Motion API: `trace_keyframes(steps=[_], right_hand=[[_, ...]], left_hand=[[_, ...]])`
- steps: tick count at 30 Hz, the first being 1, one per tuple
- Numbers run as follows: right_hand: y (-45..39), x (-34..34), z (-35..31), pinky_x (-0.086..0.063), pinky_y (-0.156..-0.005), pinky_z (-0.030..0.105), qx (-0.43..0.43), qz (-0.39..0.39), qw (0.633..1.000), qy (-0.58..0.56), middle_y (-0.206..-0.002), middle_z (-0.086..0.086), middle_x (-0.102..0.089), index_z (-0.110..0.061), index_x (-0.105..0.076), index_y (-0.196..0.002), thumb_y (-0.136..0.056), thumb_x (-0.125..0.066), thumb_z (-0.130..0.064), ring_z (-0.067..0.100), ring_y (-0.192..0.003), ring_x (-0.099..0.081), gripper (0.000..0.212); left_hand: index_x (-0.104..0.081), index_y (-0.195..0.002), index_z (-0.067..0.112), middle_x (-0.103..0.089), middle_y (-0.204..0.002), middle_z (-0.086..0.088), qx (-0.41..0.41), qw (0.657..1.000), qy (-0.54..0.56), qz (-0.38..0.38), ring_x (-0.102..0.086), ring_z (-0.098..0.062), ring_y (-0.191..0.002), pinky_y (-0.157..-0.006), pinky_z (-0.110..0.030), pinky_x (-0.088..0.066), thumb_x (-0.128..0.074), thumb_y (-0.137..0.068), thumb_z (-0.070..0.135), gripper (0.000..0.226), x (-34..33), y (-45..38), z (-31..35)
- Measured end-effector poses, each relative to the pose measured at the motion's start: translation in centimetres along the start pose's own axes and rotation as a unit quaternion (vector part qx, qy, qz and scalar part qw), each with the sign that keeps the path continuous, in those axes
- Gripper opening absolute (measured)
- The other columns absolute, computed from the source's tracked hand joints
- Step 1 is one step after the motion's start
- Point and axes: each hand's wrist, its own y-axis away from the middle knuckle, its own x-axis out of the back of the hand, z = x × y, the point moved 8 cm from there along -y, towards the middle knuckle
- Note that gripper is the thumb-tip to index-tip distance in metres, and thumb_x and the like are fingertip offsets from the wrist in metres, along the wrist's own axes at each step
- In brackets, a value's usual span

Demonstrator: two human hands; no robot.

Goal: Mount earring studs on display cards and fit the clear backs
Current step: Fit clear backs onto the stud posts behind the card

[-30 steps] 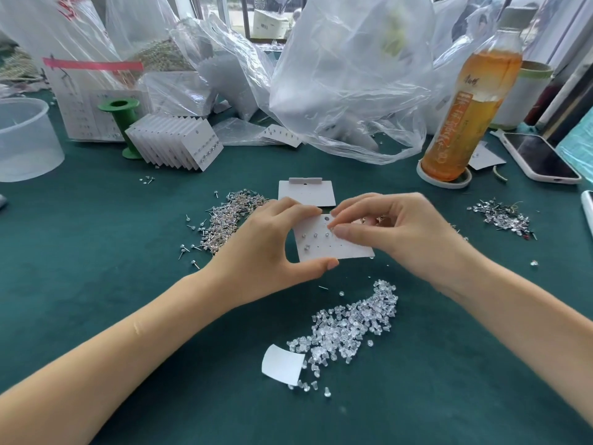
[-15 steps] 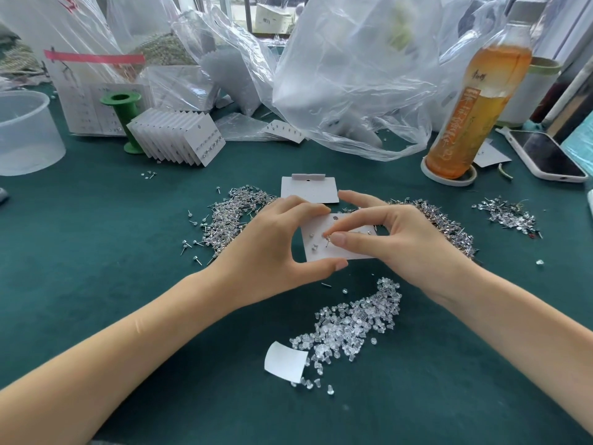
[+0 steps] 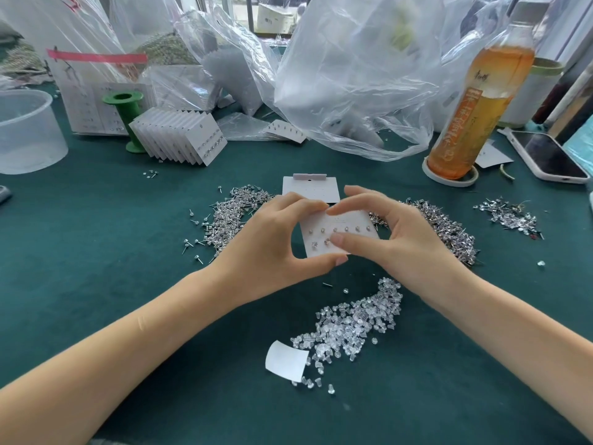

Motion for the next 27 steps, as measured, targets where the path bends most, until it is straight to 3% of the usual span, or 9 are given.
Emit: trace_keyframes(steps=[1,3,5,7,9,13,17,22,27], right_hand=[[0.1,0.6,-0.3,-0.028,-0.089,-0.002,0.019,0.027,0.999,0.013,-0.121,-0.023,-0.055,-0.036,-0.069,-0.092,-0.075,-0.078,-0.017,-0.015,-0.118,-0.045,0.026],[0.5,2.1,-1.2,-0.038,-0.087,0.008,0.056,0.1,0.993,0.041,-0.105,-0.019,-0.063,-0.032,-0.067,-0.089,-0.077,-0.077,-0.022,-0.006,-0.105,-0.056,0.019],[1.3,3.0,-1.9,-0.046,-0.071,0.018,0.071,0.142,0.987,0.031,-0.081,-0.013,-0.066,-0.028,-0.065,-0.08,-0.077,-0.075,-0.027,0.002,-0.078,-0.06,0.011],[1.9,2.3,-1.9,-0.042,-0.049,0.017,0.051,0.118,0.992,-0.016,-0.061,-0.004,-0.064,-0.021,-0.062,-0.071,-0.078,-0.075,-0.027,0.006,-0.051,-0.053,0.015],[2.3,0.6,-0.5,-0.035,-0.037,0.017,-0.035,0.064,0.993,-0.098,-0.052,0.001,-0.062,-0.013,-0.059,-0.072,-0.08,-0.073,-0.022,0.011,-0.039,-0.047,0.018],[3.1,-2.6,1.5,-0.038,-0.033,0.021,-0.167,-0.001,0.96,-0.227,-0.07,0.01,-0.072,-0.005,-0.054,-0.096,-0.084,-0.069,-0.019,0.017,-0.048,-0.06,0.024],[2.8,-3.2,0.5,-0.052,-0.045,0.023,-0.139,0.017,0.942,-0.306,-0.088,0.011,-0.075,-0.01,-0.058,-0.108,-0.081,-0.069,-0.014,0.024,-0.074,-0.073,0.03],[2.6,-3.5,0.4,-0.055,-0.056,0.024,-0.133,0.035,0.93,-0.342,-0.09,0.013,-0.075,-0.015,-0.062,-0.106,-0.062,-0.074,-0.025,0.024,-0.076,-0.073,0.047],[2.6,-3.5,0.4,-0.056,-0.058,0.024,-0.115,0.052,0.926,-0.356,-0.091,0.011,-0.075,-0.015,-0.062,-0.104,-0.063,-0.074,-0.02,0.024,-0.082,-0.073,0.042]], left_hand=[[-0.057,-0.124,0.017,-0.056,-0.11,0.01,0.003,1.0,-0.002,0.005,-0.051,-0.005,-0.102,-0.089,-0.004,-0.032,-0.075,-0.07,0.048,0.065,0.1,0.0,-0.1],[-0.057,-0.124,0.017,-0.055,-0.11,0.011,0.011,1.0,-0.008,0.018,-0.05,-0.006,-0.104,-0.089,-0.003,-0.03,-0.074,-0.069,0.05,0.066,0.5,-0.1,-0.3],[-0.057,-0.124,0.016,-0.056,-0.112,0.009,0.02,0.999,-0.012,0.032,-0.05,-0.008,-0.107,-0.092,-0.008,-0.032,-0.073,-0.068,0.052,0.068,0.9,-0.2,-0.4],[-0.057,-0.124,0.015,-0.057,-0.114,0.006,0.025,0.998,-0.017,0.051,-0.051,-0.011,-0.108,-0.094,-0.017,-0.035,-0.074,-0.069,0.053,0.069,1.3,-0.2,-0.5],[-0.058,-0.123,0.012,-0.058,-0.113,0.003,0.024,0.997,-0.027,0.074,-0.052,-0.014,-0.107,-0.095,-0.024,-0.037,-0.073,-0.069,0.053,0.07,1.7,-0.2,-0.3],[-0.058,-0.121,0.011,-0.05,-0.109,0.014,-0.006,0.993,-0.028,0.119,-0.051,-0.012,-0.105,-0.094,-0.023,-0.037,-0.074,-0.07,0.044,0.063,2.4,0.0,0.6],[-0.056,-0.122,0.012,-0.048,-0.109,0.015,-0.029,0.99,-0.032,0.136,-0.046,-0.006,-0.102,-0.094,-0.02,-0.035,-0.066,-0.072,0.049,0.063,2.6,0.3,1.3],[-0.056,-0.12,0.01,-0.048,-0.109,0.014,-0.04,0.987,-0.044,0.15,-0.047,-0.008,-0.101,-0.094,-0.022,-0.035,-0.062,-0.072,0.048,0.062,2.8,0.5,1.8],[-0.057,-0.119,0.009,-0.054,-0.111,0.008,-0.037,0.985,-0.063,0.154,-0.049,-0.012,-0.102,-0.094,-0.025,-0.036,-0.062,-0.071,0.045,0.06,2.6,0.7,2.0]])
